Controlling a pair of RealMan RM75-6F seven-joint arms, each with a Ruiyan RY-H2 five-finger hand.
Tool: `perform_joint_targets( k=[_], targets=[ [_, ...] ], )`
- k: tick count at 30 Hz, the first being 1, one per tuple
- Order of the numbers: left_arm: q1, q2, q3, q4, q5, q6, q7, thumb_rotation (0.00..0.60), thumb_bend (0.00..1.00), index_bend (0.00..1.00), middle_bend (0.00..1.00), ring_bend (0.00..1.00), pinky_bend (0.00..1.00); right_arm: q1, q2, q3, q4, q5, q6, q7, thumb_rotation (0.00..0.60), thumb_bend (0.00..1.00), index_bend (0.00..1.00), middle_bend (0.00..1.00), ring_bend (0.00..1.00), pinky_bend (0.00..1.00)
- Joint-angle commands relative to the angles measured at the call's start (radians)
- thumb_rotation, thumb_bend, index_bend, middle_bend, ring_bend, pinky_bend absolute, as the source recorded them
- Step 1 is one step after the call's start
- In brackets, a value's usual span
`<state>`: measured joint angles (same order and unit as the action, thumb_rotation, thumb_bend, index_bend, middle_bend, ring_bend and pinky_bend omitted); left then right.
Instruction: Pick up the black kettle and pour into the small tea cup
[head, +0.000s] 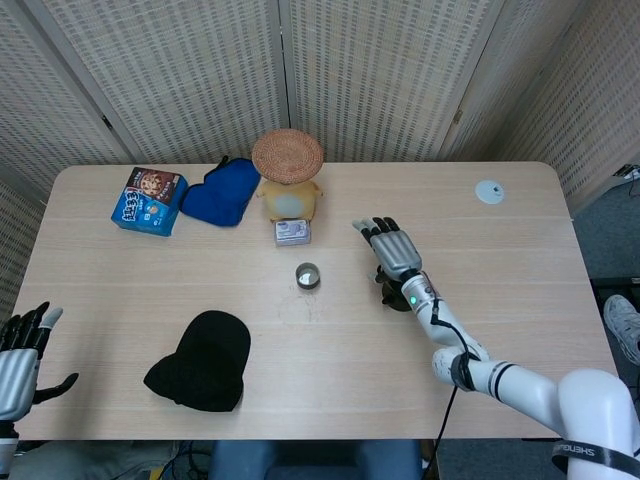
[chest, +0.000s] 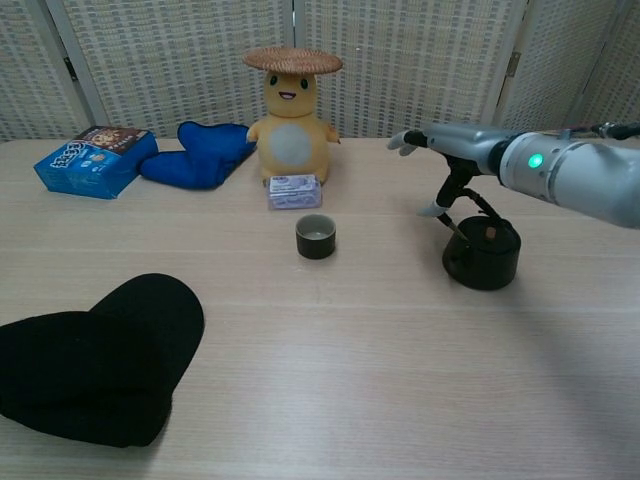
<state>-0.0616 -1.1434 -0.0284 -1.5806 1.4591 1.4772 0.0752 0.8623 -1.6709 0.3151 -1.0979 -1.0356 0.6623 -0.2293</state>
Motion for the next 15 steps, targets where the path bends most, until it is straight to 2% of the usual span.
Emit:
perform_joint_targets(
  k=[1, 7, 15],
  targets=[
    [0.0, 0.0, 0.002, -0.003, 0.005, 0.001, 0.003, 0.6, 0.18, 0.07, 0.0, 0.04, 0.0, 0.001, 0.07, -0.004, -0.066, 0.002, -0.043, 0.041, 0.6, 0.31, 0.0, 0.2, 0.0, 0.05],
    [0.001, -0.001, 0.003, -0.012, 0.009, 0.004, 0.013, 0.6, 0.18, 0.07, 0.0, 0.04, 0.0, 0.016, 0.093, -0.016, -0.073, 0.018, -0.06, 0.061, 0.6, 0.4, 0.0, 0.29, 0.0, 0.05],
    [0.004, 0.002, 0.003, -0.019, 0.008, 0.007, 0.02, 0.6, 0.18, 0.07, 0.0, 0.04, 0.0, 0.038, 0.091, -0.053, -0.049, 0.04, -0.091, 0.062, 0.6, 0.43, 0.0, 0.32, 0.01, 0.05]
  ],
)
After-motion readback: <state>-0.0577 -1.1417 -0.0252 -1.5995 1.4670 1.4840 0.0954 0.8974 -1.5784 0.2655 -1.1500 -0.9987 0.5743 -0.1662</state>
